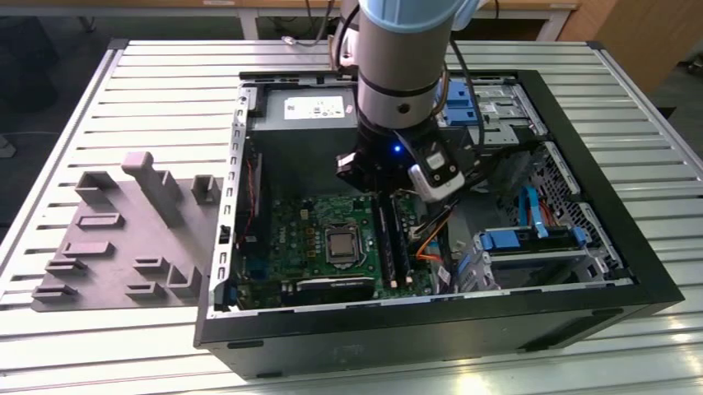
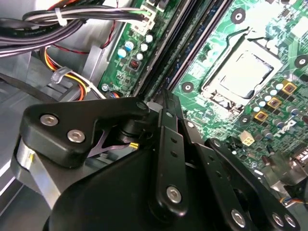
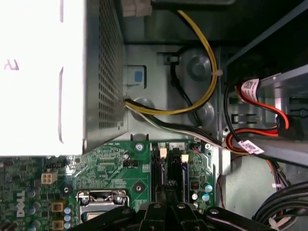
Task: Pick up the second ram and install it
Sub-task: 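Press down the second ram until it locks into place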
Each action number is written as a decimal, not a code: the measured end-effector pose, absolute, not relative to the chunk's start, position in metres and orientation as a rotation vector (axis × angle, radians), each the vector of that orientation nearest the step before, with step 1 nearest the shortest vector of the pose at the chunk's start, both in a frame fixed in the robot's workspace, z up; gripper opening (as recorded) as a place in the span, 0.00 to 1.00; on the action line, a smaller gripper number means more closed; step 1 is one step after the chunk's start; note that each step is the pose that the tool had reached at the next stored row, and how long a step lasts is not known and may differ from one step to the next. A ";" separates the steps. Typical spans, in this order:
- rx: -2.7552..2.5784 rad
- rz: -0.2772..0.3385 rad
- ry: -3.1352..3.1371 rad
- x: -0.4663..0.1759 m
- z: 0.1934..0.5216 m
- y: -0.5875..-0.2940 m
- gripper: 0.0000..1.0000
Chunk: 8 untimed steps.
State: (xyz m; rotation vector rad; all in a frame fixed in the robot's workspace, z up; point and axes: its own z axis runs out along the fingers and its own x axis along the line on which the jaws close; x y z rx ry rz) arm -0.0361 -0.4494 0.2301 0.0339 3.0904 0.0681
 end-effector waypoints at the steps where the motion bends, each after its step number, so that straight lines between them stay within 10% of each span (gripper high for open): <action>1: 0.034 0.068 3.090 -0.036 0.230 -0.449 0.11; 8: 0.034 0.068 3.090 -0.034 0.227 -0.445 0.11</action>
